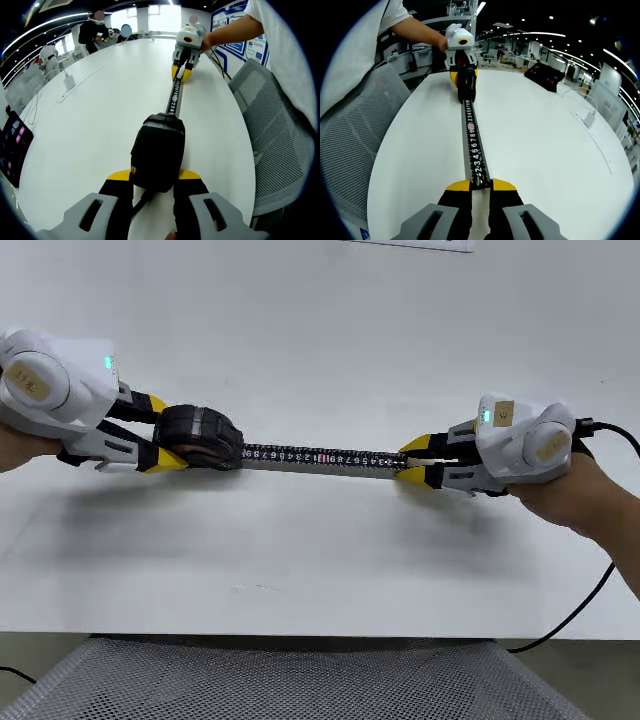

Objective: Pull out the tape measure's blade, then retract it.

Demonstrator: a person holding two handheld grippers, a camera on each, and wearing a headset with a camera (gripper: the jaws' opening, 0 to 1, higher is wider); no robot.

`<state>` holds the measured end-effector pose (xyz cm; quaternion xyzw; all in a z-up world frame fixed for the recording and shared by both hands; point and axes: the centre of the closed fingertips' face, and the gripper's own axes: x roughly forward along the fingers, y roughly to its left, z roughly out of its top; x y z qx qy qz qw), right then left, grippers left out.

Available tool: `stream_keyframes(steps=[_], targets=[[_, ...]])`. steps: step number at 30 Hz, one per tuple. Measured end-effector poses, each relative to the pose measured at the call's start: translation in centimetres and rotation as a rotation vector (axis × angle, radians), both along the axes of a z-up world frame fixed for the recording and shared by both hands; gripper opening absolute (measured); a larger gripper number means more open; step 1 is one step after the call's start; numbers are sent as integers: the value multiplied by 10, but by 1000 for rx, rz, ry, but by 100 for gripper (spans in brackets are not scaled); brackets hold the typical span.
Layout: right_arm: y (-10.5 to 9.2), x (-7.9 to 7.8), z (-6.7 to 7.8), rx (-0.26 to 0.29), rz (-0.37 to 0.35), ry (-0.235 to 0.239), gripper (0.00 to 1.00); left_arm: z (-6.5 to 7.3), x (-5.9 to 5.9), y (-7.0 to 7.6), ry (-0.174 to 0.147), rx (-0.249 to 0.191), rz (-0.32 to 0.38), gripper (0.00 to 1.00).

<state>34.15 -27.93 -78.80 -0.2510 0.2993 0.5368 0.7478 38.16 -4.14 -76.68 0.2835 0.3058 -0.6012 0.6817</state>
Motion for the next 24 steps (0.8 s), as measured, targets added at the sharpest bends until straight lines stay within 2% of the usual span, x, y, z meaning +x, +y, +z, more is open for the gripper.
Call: stream_keyframes(steps=[6,16,24], targets=[[-6,-2,2,-8,-2,9,7,0,1,0,1,0,1,25],[-26,-3,4,-61,-4,9,7,0,1,-1,2,-3,6,25],[-38,-7,6,-73,-14,13,7,0,1,-1,0,0,7,25]])
